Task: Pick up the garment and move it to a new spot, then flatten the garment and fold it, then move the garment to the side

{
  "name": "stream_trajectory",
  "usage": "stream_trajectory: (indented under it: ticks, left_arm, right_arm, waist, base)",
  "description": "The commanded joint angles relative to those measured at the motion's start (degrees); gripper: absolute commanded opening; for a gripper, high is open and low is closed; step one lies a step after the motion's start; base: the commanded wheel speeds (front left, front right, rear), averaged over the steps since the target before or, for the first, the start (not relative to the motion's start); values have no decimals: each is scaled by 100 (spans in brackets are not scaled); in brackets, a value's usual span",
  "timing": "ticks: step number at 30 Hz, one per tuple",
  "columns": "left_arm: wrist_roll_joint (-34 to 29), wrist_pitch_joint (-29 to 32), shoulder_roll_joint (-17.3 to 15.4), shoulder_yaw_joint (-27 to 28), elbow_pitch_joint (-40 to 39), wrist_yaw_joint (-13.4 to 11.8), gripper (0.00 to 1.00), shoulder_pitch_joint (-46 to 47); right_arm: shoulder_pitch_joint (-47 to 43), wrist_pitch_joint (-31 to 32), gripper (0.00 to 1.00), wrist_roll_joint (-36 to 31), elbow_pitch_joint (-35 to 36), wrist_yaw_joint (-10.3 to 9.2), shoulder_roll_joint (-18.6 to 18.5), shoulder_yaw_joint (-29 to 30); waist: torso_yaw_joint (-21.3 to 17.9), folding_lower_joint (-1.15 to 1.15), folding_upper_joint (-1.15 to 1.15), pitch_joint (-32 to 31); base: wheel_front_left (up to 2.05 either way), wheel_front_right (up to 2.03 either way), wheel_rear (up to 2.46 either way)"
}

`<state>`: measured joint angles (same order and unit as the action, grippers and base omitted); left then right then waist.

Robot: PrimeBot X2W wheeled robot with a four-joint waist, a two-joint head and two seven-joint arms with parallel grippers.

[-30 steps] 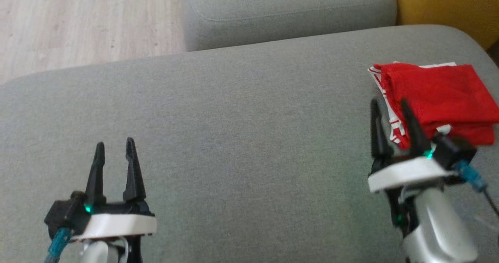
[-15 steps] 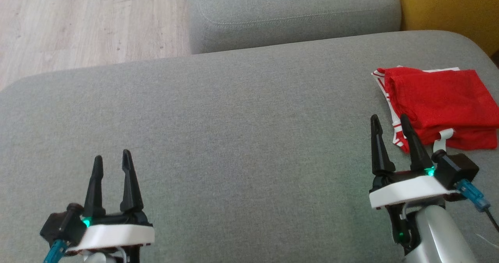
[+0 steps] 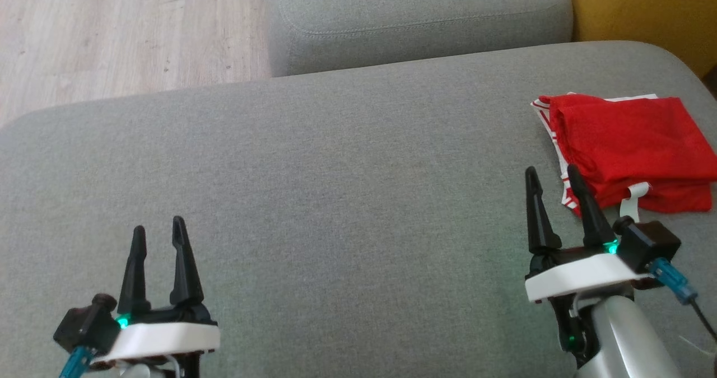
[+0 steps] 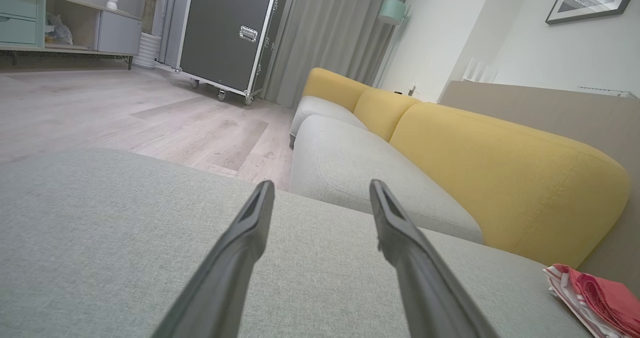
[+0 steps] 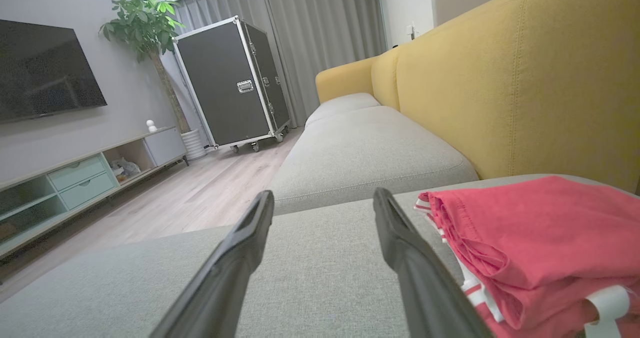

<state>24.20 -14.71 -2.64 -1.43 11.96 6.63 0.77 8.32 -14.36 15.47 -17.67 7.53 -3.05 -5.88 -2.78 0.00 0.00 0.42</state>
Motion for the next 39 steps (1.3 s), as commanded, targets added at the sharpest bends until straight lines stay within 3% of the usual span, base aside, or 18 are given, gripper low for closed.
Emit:
stream_trajectory:
  ticks: [1,13,14,18,39]
  left_arm:
    - [3,-29,-24,230,-179,34,100,181]
    - [70,-29,-24,265,-192,-20,100,195]
    - [38,0,0,60,-4,-9,0,1]
    - [74,11,6,39,325,-7,0,-98]
    - [1208,367,1,167,308,8,0,10]
  right_arm:
    - [176,-63,100,-2,144,-4,17,-172]
    - [190,-63,100,-308,-32,-4,17,-229]
    - [0,0,0,-256,-195,0,0,-92]
    - [-173,19,0,-219,-495,0,3,-103]
    - [-183,324,0,1160,-349,-1,-36,69]
  waist:
    - [-10,0,0,-1]
    - [-60,0,0,3]
    - [-61,0,0,4]
    - [-61,0,0,4]
    - [-4,0,0,-1]
  base:
    - [0,0,0]
    - [0,0,0]
    - [0,0,0]
    - [0,0,0]
    - [0,0,0]
